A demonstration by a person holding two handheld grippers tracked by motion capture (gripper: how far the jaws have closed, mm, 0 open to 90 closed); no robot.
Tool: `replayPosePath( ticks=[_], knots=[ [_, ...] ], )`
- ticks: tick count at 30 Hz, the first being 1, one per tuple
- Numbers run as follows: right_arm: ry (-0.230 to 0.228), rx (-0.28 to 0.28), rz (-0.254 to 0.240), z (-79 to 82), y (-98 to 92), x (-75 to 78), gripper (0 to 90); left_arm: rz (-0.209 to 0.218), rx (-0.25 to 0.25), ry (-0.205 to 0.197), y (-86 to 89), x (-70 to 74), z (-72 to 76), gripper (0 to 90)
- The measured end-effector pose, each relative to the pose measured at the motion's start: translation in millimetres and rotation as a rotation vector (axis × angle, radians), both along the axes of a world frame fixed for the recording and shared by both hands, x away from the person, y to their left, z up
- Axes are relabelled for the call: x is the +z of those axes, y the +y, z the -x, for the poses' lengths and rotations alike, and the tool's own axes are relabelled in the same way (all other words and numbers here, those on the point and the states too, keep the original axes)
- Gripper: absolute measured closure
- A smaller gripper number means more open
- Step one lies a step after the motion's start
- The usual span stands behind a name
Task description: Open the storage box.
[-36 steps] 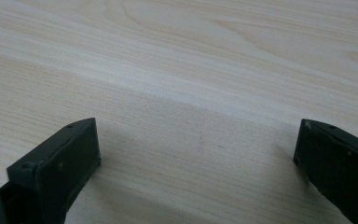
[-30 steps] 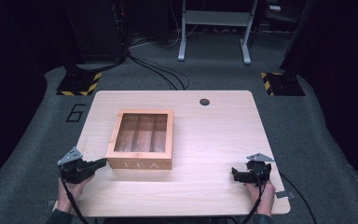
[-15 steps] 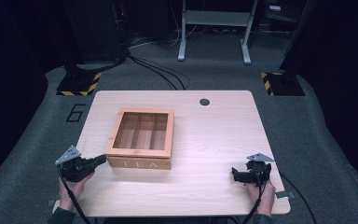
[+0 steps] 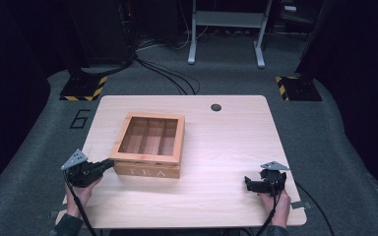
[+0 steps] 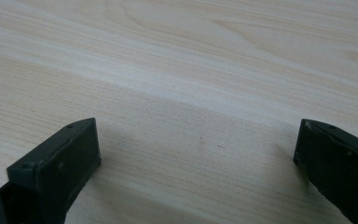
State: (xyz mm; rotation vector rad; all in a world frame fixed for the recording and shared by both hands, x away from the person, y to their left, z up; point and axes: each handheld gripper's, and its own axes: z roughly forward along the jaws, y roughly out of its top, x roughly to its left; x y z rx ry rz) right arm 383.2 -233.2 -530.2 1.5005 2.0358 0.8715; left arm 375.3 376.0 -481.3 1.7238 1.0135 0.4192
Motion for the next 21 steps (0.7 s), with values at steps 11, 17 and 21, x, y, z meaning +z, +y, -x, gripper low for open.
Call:
replayPosePath(
  ticks=[11, 17, 21],
  knots=[
    [0.002, 0.000, 0.001, 0.0, 0.0, 0.1, 0.0, 0.002, 0.004, -0.043, -5.1, 11.2, -6.9, 83.3],
    [0.001, 0.000, 0.000, 0.0, 0.0, 0.0, 0.0, -0.006, -0.005, -0.063, -7.0, 20.1, -11.7, 83.3],
    [0.004, 0.001, 0.002, 0.0, -0.1, 0.2, 0.0, -0.013, -0.005, -0.077, -8.4, 25.8, -14.7, 83.4]
  ],
)
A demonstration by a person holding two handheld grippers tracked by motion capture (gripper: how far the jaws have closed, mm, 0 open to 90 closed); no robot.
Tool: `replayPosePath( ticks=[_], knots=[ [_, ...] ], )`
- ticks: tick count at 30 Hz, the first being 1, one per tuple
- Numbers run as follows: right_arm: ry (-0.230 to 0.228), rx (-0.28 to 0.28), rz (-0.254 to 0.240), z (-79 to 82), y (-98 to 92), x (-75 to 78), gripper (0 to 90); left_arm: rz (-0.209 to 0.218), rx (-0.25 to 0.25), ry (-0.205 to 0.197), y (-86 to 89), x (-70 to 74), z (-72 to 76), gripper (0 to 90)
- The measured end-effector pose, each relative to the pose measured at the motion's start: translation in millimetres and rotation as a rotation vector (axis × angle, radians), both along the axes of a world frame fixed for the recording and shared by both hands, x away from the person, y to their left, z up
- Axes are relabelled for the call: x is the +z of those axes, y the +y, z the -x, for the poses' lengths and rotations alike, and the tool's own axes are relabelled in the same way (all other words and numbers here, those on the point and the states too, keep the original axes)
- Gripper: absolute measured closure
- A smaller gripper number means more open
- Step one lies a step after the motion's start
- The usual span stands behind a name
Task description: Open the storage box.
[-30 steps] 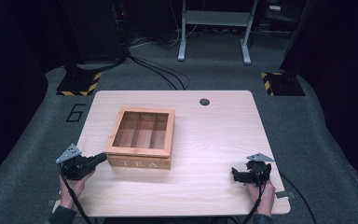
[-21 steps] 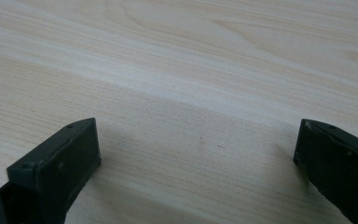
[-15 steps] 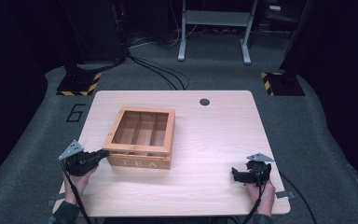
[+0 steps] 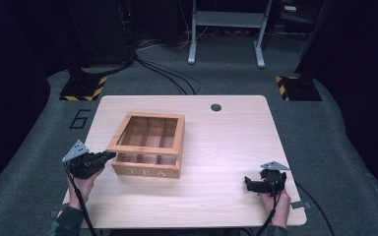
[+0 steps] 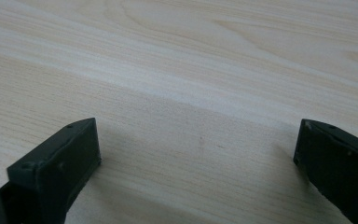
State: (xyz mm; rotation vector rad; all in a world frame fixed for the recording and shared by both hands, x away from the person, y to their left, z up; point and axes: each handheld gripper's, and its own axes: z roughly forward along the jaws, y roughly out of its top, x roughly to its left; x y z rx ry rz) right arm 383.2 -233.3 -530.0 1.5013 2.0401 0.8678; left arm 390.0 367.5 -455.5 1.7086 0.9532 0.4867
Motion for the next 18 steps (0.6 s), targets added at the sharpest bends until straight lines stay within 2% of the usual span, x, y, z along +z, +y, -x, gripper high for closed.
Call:
replayPosePath(
  ticks=[18],
  knots=[
    [-0.001, 0.000, -0.001, 0.0, 0.0, -0.1, 0.0, -0.034, -0.025, -0.041, -6.0, 25.5, -15.3, 83.2]
  ],
)
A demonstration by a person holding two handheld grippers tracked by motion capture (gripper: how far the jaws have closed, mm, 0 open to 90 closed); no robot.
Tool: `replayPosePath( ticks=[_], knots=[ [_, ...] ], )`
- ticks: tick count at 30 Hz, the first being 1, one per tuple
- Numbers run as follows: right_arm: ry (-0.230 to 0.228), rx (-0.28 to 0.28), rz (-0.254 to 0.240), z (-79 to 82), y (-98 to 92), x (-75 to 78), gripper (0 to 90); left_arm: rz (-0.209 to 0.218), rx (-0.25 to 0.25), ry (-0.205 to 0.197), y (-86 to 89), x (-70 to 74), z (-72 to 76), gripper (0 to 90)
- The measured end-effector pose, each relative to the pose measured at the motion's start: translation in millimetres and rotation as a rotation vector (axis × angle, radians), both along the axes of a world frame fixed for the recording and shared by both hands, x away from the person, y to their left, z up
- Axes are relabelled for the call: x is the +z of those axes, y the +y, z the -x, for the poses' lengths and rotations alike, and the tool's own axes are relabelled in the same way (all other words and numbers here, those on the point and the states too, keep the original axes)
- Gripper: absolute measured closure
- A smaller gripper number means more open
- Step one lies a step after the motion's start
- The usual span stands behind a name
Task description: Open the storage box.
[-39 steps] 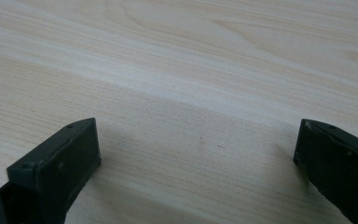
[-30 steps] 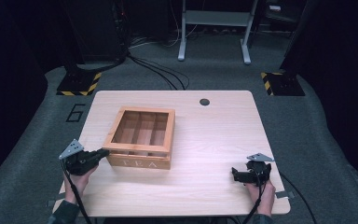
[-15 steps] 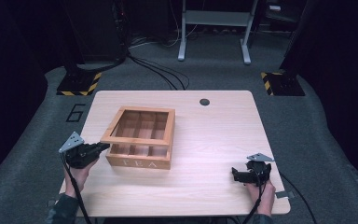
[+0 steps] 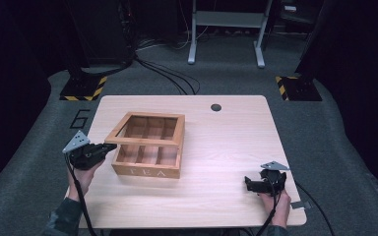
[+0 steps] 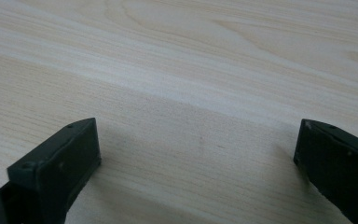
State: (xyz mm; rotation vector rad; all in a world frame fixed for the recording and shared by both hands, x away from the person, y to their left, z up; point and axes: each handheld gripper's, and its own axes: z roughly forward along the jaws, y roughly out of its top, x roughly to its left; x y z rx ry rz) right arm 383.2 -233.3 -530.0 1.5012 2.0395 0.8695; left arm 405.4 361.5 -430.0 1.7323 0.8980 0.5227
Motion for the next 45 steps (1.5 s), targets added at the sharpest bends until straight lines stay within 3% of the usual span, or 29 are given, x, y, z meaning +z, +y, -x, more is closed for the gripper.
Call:
replayPosePath(
  ticks=[4, 11, 25, 34, 45],
  knots=[
    [0.000, 0.001, 0.000, 0.0, -0.1, 0.0, 0.0, 0.002, 0.000, -0.006, -2.2, 4.7, -3.1, 83.3],
    [0.000, 0.001, 0.000, 0.0, -0.1, 0.0, 0.0, -0.035, -0.025, -0.030, -9.0, 20.9, -13.1, 83.4],
    [-0.001, 0.000, 0.000, 0.0, 0.0, 0.0, 0.0, -0.069, -0.028, -0.036, -14.3, 42.8, -29.7, 83.5],
    [0.000, 0.003, 0.003, 0.1, -0.4, 0.0, 0.0, -0.061, -0.025, -0.027, -17.1, 55.9, -41.5, 83.5],
    [-0.001, 0.001, 0.000, 0.0, -0.1, 0.0, 0.0, -0.083, -0.013, -0.017, -21.3, 73.7, -59.6, 83.6]
  ],
)
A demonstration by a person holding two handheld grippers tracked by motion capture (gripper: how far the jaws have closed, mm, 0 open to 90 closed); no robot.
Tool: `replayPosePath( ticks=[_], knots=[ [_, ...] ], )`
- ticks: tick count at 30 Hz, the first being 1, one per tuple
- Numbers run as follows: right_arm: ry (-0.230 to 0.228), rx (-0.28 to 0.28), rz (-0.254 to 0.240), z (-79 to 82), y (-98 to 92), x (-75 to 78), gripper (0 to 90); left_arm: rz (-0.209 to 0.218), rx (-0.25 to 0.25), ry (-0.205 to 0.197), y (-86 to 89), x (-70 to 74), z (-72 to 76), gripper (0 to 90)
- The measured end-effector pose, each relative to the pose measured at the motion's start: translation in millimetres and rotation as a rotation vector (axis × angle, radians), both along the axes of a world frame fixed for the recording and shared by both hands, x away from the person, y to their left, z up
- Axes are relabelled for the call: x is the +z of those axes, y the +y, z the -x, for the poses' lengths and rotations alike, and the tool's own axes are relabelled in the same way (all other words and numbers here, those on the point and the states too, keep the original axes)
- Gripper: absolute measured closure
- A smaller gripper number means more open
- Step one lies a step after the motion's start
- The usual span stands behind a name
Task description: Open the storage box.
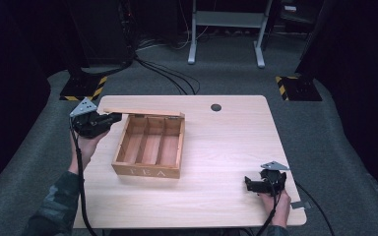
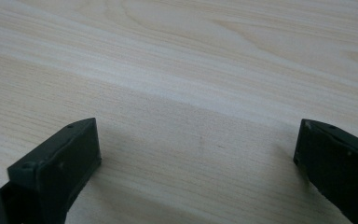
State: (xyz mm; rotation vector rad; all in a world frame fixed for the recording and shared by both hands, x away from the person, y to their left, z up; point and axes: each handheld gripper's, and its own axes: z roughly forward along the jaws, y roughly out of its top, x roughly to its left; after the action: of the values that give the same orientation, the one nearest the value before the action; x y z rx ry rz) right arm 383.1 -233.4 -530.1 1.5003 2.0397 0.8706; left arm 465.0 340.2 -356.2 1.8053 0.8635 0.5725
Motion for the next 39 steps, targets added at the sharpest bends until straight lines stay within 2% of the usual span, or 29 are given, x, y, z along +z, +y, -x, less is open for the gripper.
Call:
replayPosePath(
  ticks=[16, 23, 39],
  knots=[
    [0.000, 0.002, 0.001, 0.0, -0.1, 0.0, 0.0, -0.036, 0.011, 0.017, -3.5, 15.7, -18.9, 83.5],
    [0.000, 0.000, 0.000, 0.0, 0.0, 0.0, 0.0, -0.044, 0.012, 0.019, -3.7, 19.3, -22.4, 83.6],
    [0.001, 0.003, 0.004, 0.0, -0.4, 0.1, 0.0, -0.037, 0.017, 0.036, -4.5, 25.7, -32.2, 83.5]
  ],
)
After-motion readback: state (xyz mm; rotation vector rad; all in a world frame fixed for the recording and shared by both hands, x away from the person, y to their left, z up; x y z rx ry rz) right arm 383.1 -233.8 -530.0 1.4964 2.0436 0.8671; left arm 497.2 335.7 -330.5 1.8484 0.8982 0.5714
